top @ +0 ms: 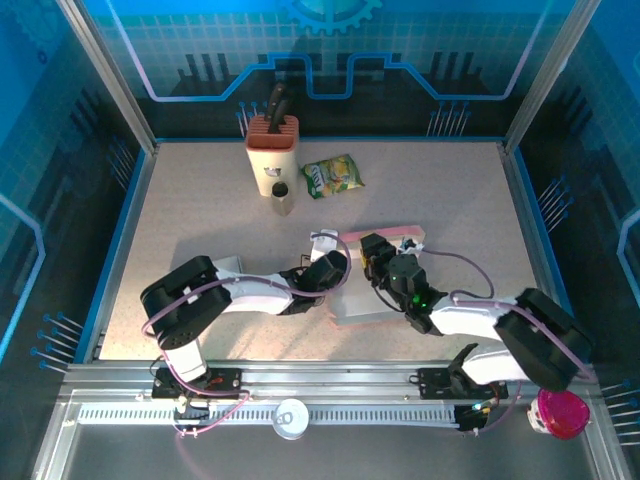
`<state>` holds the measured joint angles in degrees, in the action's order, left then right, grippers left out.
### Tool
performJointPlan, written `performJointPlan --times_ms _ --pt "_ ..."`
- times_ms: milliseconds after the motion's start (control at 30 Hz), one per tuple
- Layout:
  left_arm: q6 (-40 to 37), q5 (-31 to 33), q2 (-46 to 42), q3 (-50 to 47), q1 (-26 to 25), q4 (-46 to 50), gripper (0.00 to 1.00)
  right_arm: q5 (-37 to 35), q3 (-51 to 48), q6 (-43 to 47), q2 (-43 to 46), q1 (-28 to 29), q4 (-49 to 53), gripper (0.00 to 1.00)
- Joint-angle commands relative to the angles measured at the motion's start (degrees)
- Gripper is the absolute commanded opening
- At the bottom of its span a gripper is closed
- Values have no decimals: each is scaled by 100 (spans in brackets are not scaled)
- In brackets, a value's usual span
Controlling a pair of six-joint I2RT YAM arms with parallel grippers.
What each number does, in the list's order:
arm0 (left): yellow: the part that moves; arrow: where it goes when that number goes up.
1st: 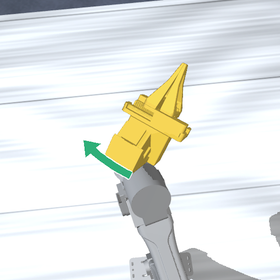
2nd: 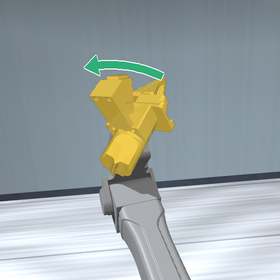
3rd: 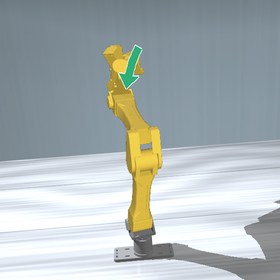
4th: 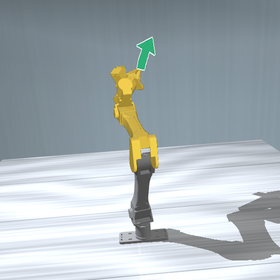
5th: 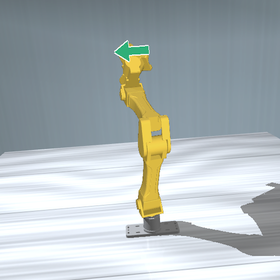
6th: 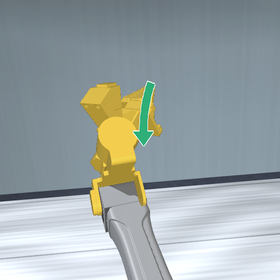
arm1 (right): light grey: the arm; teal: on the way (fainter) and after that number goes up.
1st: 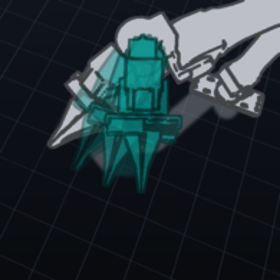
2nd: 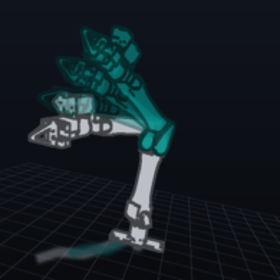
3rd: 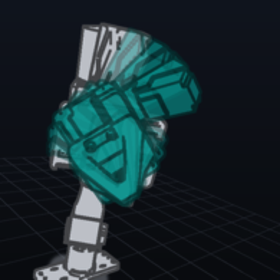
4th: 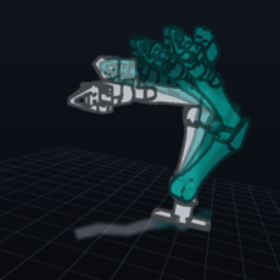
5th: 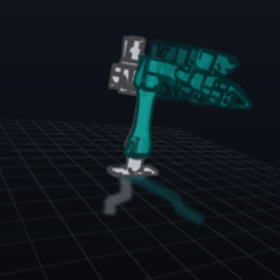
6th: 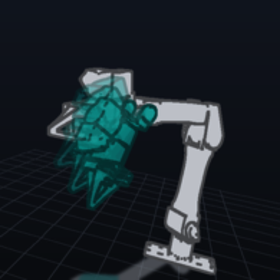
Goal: Fold the paper box
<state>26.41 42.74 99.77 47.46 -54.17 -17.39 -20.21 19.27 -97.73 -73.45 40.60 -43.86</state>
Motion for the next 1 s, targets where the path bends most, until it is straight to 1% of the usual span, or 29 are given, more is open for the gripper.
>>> performJointPlan --times_ms 0,100,167,233,267,333,400,467,533,567,633,767,967 --pt "-275 175 -384 -39 18 226 0 443 316 788 1008 -307 1755 63" --pt "-406 8 -616 -100 175 538 0 470 632 1521 2042 -575 3282 75" --pt "-472 -225 -813 -176 336 724 0 560 755 2019 2589 -855 3876 78" --pt "-645 -490 -999 -321 515 771 0 973 810 2466 2941 -1358 4175 79" --pt "-720 -700 -1095 -392 642 796 0 1366 794 2696 3039 -1709 4143 76" --pt "-873 -1195 -1207 -540 925 746 0 2165 759 3178 3017 -2371 3903 66" --pt "-1015 -1794 -1298 -670 1248 672 0 3181 610 3707 2721 -3028 3144 57" --pt "-1179 -2246 -1359 -803 1498 551 0 4127 457 3982 2284 -3524 2268 50" --pt "-1286 -2668 -1442 -889 1758 486 0 4780 367 4182 1776 -3851 1595 44" --pt "-1349 -2986 -1487 -926 1899 443 0 5050 392 4300 1506 -3936 1432 38" --pt "-1397 -3369 -1559 -995 2149 360 0 5472 448 4496 1006 -4002 1029 32" --pt "-1428 -4405 -1576 -982 2672 116 0 5983 640 4616 171 -3966 343 30" --pt "-1523 -5789 -1325 -524 3278 291 0 6558 876 4786 -505 -3927 -387 27"
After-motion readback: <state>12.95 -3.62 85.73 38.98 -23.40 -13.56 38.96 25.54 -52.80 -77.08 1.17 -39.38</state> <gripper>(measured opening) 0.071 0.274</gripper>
